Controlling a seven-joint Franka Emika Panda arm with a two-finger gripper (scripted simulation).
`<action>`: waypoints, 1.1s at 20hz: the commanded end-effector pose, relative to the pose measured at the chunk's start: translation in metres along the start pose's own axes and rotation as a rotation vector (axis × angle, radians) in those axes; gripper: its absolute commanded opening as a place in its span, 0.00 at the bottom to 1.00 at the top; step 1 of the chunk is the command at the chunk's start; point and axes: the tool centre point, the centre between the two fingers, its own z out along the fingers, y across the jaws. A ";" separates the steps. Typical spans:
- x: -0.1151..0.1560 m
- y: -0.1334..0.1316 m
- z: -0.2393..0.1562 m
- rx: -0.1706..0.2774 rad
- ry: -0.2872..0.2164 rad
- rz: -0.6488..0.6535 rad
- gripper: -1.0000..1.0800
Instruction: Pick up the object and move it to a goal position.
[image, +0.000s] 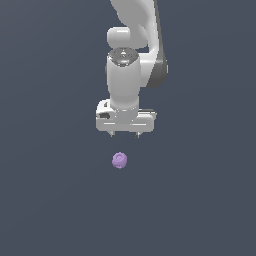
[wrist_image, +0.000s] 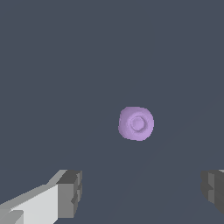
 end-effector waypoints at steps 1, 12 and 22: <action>0.000 0.000 0.000 0.000 0.000 0.000 0.96; 0.013 0.003 -0.017 -0.012 0.041 -0.044 0.96; 0.017 0.007 0.006 -0.010 0.020 -0.012 0.96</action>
